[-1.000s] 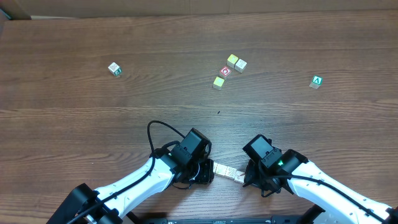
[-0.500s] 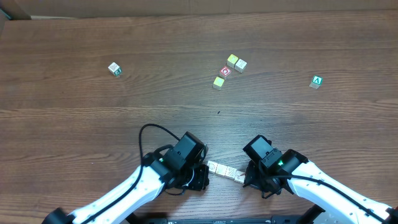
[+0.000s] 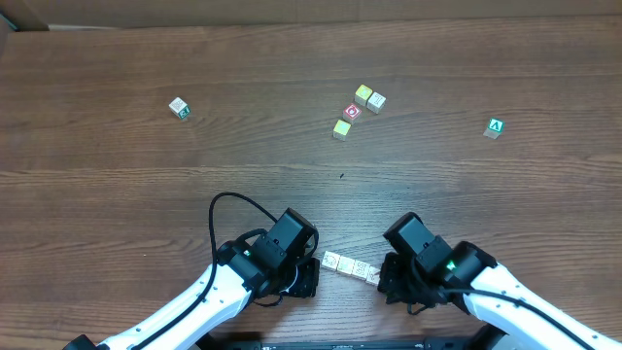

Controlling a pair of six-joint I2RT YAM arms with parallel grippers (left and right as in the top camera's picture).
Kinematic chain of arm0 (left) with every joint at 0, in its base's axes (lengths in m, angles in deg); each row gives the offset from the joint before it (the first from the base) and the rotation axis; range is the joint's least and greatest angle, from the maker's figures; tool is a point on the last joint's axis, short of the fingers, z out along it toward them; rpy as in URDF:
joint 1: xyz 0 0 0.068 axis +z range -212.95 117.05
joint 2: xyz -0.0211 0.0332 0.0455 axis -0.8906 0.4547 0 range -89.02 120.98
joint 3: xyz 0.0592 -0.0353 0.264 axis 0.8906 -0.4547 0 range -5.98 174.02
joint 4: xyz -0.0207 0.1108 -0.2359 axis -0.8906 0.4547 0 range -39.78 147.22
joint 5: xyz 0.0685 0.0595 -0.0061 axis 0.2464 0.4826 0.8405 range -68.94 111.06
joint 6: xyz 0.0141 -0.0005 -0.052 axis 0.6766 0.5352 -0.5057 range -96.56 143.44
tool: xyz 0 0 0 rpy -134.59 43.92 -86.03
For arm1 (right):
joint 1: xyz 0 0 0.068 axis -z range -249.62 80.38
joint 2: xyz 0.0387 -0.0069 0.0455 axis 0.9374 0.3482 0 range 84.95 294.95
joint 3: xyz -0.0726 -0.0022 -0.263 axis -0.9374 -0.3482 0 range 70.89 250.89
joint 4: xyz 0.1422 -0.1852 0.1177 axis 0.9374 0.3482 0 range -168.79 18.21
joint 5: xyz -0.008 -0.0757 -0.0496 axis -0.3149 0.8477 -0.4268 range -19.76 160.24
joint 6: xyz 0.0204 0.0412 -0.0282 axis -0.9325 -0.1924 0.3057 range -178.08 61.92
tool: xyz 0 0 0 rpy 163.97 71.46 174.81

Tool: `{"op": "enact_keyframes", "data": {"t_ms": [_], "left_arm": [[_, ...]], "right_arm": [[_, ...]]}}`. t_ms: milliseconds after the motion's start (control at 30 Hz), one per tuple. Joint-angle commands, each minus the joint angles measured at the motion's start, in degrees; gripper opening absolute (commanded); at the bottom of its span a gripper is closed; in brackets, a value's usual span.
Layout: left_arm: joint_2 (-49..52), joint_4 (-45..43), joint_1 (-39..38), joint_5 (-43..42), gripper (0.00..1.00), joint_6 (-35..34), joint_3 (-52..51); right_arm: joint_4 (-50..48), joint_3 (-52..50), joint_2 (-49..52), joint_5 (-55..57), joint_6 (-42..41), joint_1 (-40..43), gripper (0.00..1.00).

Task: Flip 4 blocks

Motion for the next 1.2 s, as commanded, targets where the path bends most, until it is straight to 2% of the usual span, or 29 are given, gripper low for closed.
{"op": "enact_keyframes", "data": {"t_ms": [0, 233, 700, 1167], "left_arm": [[-0.48, -0.28, -0.20, 1.81, 0.04, 1.07, -0.13], [-0.48, -0.04, 2.40, 1.66, 0.04, 1.14, -0.13], [-0.48, 0.70, 3.45, 1.68, 0.04, 1.77, -0.13], [-0.48, 1.42, 3.45, 1.73, 0.04, 1.79, -0.13]], "right_arm": [[-1.05, 0.09, -1.07, -2.75, -1.03, -4.59, 0.04], [-4.46, -0.02, -0.15, 1.84, -9.44, -13.07, 0.04], [-7.82, -0.02, 7.10, 4.55, -9.51, -12.57, 0.04], [-7.85, -0.02, 7.67, 6.45, -8.63, -9.38, 0.04]]}}
